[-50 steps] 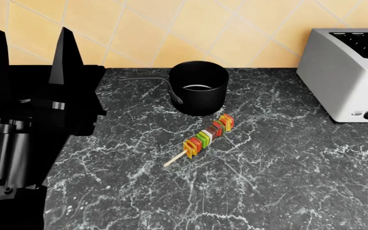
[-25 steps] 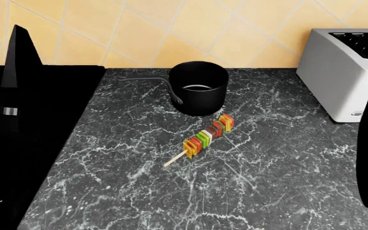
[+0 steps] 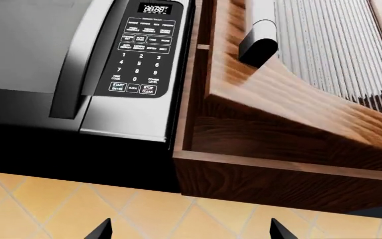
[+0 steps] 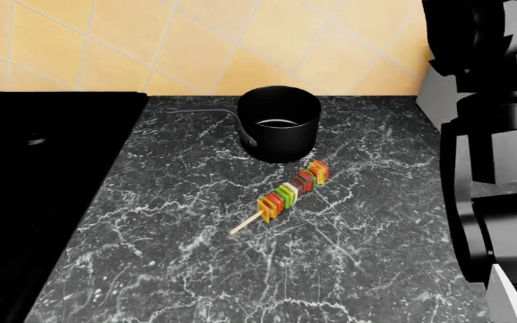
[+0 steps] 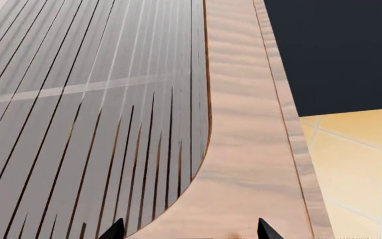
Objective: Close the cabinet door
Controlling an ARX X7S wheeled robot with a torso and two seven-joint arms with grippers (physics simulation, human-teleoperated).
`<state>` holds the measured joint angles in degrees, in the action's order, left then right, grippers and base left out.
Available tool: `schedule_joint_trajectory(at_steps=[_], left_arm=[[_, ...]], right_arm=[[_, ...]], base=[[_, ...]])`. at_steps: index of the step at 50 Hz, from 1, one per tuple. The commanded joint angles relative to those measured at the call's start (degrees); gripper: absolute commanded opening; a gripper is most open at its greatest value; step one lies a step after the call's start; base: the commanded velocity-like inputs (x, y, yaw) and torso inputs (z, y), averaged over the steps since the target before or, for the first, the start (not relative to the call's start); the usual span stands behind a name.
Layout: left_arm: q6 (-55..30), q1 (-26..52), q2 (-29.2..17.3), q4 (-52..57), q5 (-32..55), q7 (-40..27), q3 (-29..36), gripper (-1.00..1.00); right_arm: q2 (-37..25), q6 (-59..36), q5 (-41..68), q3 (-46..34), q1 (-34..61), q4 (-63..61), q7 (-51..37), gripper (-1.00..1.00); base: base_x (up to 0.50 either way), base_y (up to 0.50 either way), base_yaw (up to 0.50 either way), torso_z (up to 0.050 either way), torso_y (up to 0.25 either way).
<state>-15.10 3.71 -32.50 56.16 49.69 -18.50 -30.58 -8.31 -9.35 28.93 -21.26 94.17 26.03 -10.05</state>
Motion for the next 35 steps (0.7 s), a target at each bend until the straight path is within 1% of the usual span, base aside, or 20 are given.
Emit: schedule_joint_trajectory(at_steps=[1,5,7,9,12,15,21,25,29,31,33,35], left_arm=[[1.55,-5.71,-0.94,0.37,1.93,0.74,-6.89,1.00],[2.00,-7.12,-0.84,0.27,2.08,1.19,-8.30,1.00],[2.31,-8.09,-0.60,0.08,1.96,1.59,-9.17,1.00],[2.47,-8.60,-0.56,0.03,2.04,1.72,-9.70,1.00],[2.76,-9.78,-0.56,-0.21,2.51,1.89,-11.35,1.00],[3.07,-11.20,-0.29,-0.19,2.90,2.20,-12.84,1.00],[3.62,-14.11,-0.17,-0.14,4.52,2.63,-16.65,1.00],[4.01,-15.65,-0.22,-0.15,5.57,2.87,-19.06,1.00],[4.38,-16.27,-0.08,-0.67,5.83,3.24,-20.09,1.00],[4.46,-16.28,0.11,-0.91,5.41,3.40,-19.78,1.00],[4.45,-16.03,0.12,-1.19,5.04,3.36,-19.30,1.00],[4.42,-15.36,0.59,-1.68,3.41,3.76,-17.31,1.00]], right_arm=[[5.72,10.26,-0.77,-1.75,3.92,21.56,6.39,1.00],[7.11,13.72,-0.84,-1.99,5.46,27.51,7.96,1.00],[8.21,17.29,0.26,-3.38,7.28,33.67,9.11,1.00],[8.26,20.03,4.18,-7.88,8.60,37.34,8.97,1.00],[8.29,24.22,13.34,-17.90,10.38,42.64,8.30,1.00],[8.29,27.18,22.74,-28.17,11.38,45.25,7.46,1.00],[8.30,31.04,37.68,-44.44,12.01,47.45,6.32,1.00],[8.30,32.48,44.85,-52.52,11.71,48.51,4.40,1.00],[8.30,33.45,49.25,-56.54,11.20,48.90,3.75,1.00],[8.30,34.30,52.23,-58.05,11.00,48.23,5.15,1.00],[8.30,35.30,53.68,-59.98,10.06,46.89,6.89,1.00],[8.29,36.76,54.12,-61.30,7.77,45.31,8.06,1.00]], base=[[0.00,0.00,0.00,0.000,0.000],[0.01,0.00,0.00,0.003,0.000],[0.00,0.00,0.00,0.000,0.000],[0.01,0.00,0.00,0.006,0.000],[0.00,0.00,0.00,0.008,0.000],[0.00,0.00,0.00,0.007,0.000],[0.00,0.00,0.00,0.005,0.000],[0.00,0.00,0.00,0.003,0.000],[0.00,0.00,0.00,0.000,0.000],[0.00,0.00,0.00,0.005,0.000],[0.00,0.00,0.00,0.000,0.000],[0.00,0.00,0.00,0.000,0.000]])
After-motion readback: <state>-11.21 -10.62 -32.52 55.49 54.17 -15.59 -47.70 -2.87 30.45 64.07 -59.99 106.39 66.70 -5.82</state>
